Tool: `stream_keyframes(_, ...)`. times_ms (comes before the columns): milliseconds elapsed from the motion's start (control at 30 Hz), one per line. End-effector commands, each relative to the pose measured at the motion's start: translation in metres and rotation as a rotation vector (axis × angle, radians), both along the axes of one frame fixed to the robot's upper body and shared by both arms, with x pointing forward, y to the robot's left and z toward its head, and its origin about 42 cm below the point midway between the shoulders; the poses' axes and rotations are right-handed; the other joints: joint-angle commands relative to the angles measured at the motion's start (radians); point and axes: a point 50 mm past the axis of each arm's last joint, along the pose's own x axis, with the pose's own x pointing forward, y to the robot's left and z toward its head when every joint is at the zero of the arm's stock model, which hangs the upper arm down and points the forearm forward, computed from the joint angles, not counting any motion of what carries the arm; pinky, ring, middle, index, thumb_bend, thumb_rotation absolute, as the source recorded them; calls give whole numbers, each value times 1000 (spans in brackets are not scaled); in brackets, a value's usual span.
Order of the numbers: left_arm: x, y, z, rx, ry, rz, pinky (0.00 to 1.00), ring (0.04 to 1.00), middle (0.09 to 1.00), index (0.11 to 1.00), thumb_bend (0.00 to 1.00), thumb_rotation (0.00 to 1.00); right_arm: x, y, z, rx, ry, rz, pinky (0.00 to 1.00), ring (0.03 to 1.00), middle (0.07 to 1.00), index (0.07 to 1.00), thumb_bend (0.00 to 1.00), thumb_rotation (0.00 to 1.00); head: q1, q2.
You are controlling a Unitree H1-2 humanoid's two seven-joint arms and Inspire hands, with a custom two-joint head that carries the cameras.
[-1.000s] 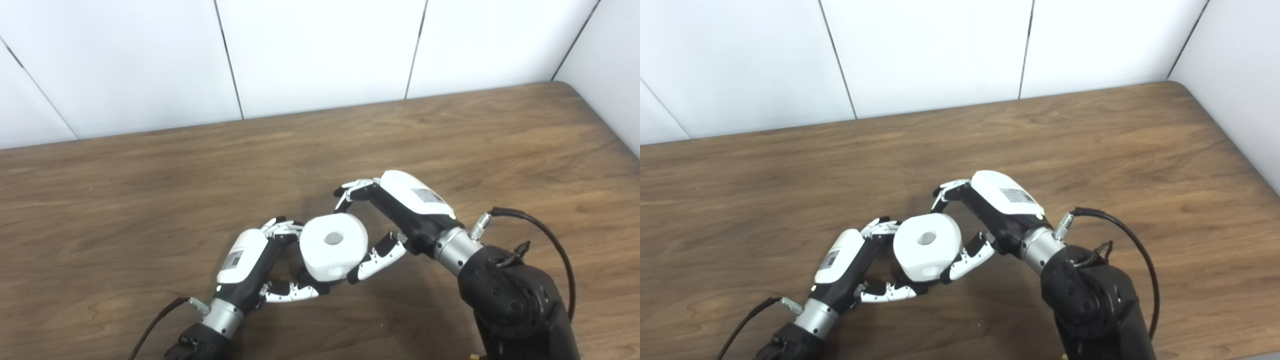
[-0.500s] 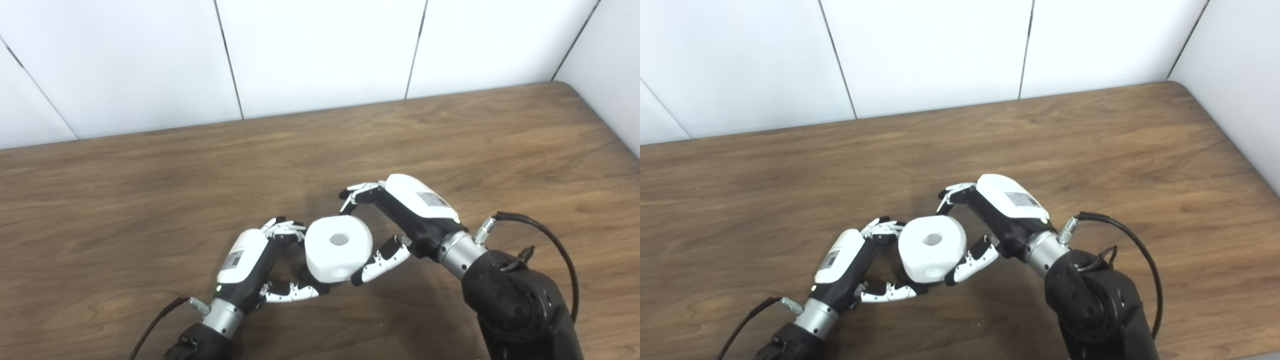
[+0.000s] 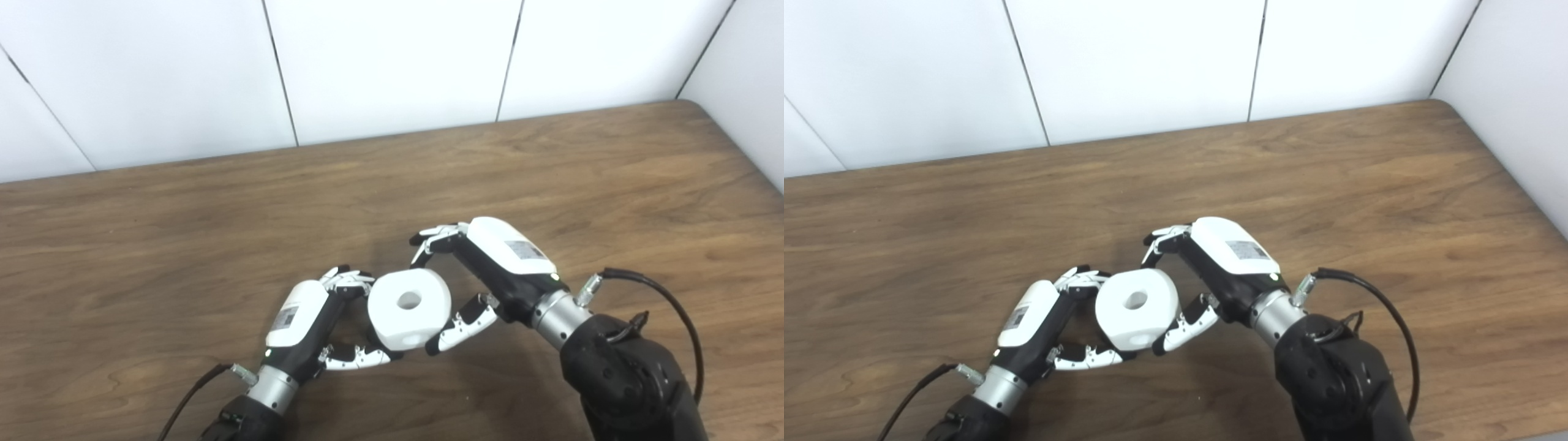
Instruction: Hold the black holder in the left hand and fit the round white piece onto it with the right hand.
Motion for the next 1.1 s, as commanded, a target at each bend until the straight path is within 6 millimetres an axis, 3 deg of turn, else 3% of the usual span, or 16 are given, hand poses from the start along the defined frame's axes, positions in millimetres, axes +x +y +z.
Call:
stream_keyframes(0, 0, -3, 3, 3, -12, -11, 932, 823, 740, 486, 523, 57, 0, 2, 8, 5, -68, 18, 928, 862, 824, 484, 522, 145, -1, 0)
stream_keyframes(833, 1, -4, 2, -2, -8, -13, 937, 831, 745, 486, 522, 57, 2, -3, 7, -56, -50, 7, 877, 858, 826, 495, 522, 161, -4, -2)
stream_keyframes(867, 1, -4, 2, 0, -8, -13, 937, 831, 746, 486, 522, 57, 2, -3, 7, -56, -47, 5, 880, 863, 833, 570, 683, 240, -4, -2)
stream_keyframes(933, 1, -4, 2, 2, -7, -14, 938, 831, 746, 486, 522, 57, 1, -3, 7, -57, -39, 3, 884, 878, 851, 652, 842, 332, -3, -3)
stream_keyframes(1067, 1, -4, 2, 2, -8, -14, 939, 830, 745, 486, 522, 57, 1, -2, 7, -69, -26, 4, 893, 904, 879, 712, 931, 393, -3, -3)
